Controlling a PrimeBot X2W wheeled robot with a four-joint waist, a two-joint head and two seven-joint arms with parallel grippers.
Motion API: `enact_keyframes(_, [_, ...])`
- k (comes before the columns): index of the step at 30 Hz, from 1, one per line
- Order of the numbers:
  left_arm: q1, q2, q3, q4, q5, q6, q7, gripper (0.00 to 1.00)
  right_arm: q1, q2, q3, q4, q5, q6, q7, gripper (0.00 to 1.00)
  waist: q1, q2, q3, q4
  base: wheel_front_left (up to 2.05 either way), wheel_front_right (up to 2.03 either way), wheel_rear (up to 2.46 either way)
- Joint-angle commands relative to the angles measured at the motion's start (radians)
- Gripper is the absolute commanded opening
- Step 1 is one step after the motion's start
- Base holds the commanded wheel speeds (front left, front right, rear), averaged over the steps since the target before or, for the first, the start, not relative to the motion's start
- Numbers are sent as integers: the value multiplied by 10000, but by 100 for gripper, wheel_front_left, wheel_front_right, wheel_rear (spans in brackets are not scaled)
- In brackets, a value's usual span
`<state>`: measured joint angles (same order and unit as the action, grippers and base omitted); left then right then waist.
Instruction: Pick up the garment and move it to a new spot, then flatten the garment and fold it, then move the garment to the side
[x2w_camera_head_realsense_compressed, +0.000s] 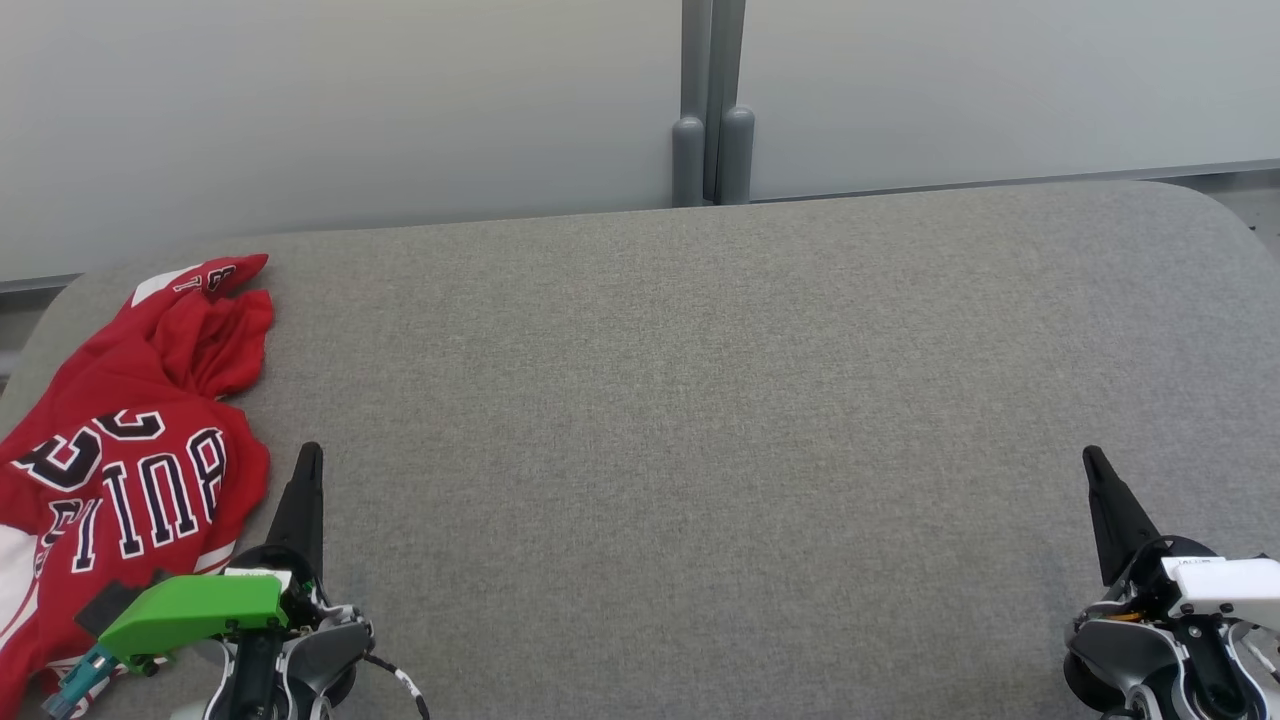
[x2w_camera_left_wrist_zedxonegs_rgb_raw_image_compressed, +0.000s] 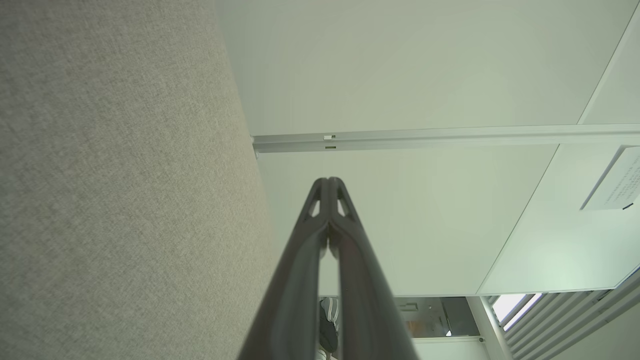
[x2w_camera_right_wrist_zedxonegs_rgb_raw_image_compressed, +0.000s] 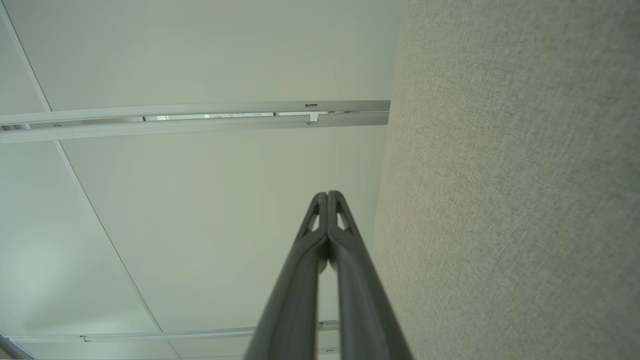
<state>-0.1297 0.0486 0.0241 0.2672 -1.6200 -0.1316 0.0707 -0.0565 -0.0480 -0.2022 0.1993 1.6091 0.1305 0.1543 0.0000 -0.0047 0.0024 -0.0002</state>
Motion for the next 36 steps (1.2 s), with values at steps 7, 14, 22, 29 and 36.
enact_keyframes(7, [-114,5,-8,8,-50,-24,23,0,-84,-50,-3,14,69,5,24,0,0,47,0,0,0,0,0])
enact_keyframes(14, [-114,5,-8,8,-50,-24,23,0,-84,-50,-3,14,69,5,24,0,0,47,0,0,0,0,0])
enact_keyframes(22, [-114,5,-8,8,-50,-24,23,0,-84,-50,-3,14,69,5,24,0,0,47,0,0,0,0,0])
enact_keyframes(29, [-114,5,-8,8,-50,-24,23,0,-84,-50,-3,14,69,5,24,0,0,47,0,0,0,0,0])
enact_keyframes(36, [138,-21,-16,160,6,2,-14,100,119,73,16,175,-6,-2,-13,100,0,0,-1,0,0,0,0])
